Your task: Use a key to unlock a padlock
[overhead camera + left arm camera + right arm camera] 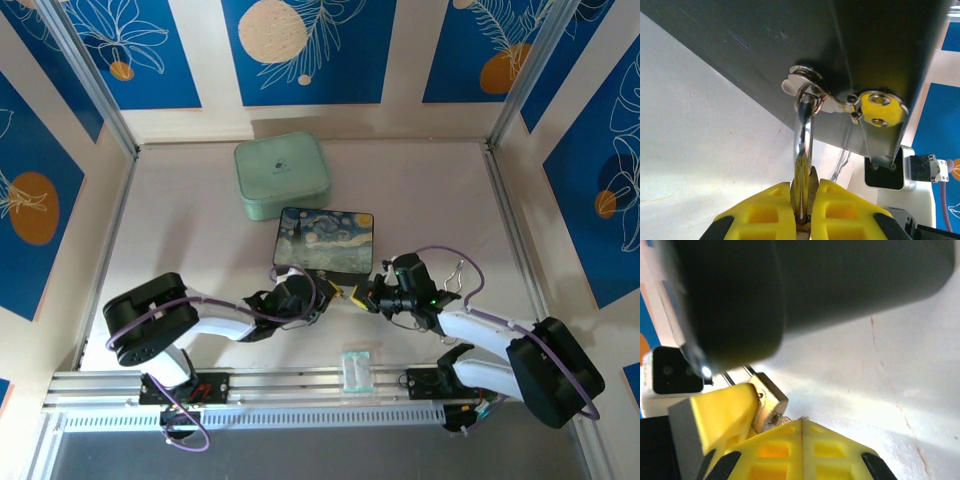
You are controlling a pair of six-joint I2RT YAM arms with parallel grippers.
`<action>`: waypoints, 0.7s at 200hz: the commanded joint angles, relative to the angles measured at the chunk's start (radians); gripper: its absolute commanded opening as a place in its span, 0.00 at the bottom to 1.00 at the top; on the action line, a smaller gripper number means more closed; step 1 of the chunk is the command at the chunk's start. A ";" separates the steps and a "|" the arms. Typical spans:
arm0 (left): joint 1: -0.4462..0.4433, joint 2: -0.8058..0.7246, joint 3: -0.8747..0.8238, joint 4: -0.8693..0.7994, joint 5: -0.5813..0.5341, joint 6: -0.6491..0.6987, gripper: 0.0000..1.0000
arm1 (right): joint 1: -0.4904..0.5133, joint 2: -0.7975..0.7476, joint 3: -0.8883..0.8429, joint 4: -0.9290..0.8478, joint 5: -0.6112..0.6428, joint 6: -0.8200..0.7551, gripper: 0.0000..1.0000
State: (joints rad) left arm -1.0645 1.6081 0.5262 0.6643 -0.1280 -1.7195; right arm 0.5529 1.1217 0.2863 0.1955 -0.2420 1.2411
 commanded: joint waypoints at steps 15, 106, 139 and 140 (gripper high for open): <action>-0.005 0.014 0.033 0.031 -0.006 0.016 0.00 | 0.037 0.009 0.023 -0.040 0.016 -0.024 0.03; -0.019 0.000 0.041 0.048 0.032 0.032 0.00 | 0.059 0.072 0.132 -0.083 0.051 -0.023 0.02; -0.002 0.026 0.042 0.033 0.049 0.060 0.00 | 0.059 -0.036 0.092 -0.221 0.151 -0.040 0.12; -0.002 0.027 0.043 0.033 0.048 0.060 0.00 | 0.059 -0.040 0.091 -0.229 0.156 -0.043 0.13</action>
State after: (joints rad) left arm -1.0641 1.6230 0.5392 0.6636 -0.1326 -1.6997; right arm 0.6071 1.1679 0.3740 0.0624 -0.1772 1.2301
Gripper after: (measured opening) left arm 0.096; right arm 0.093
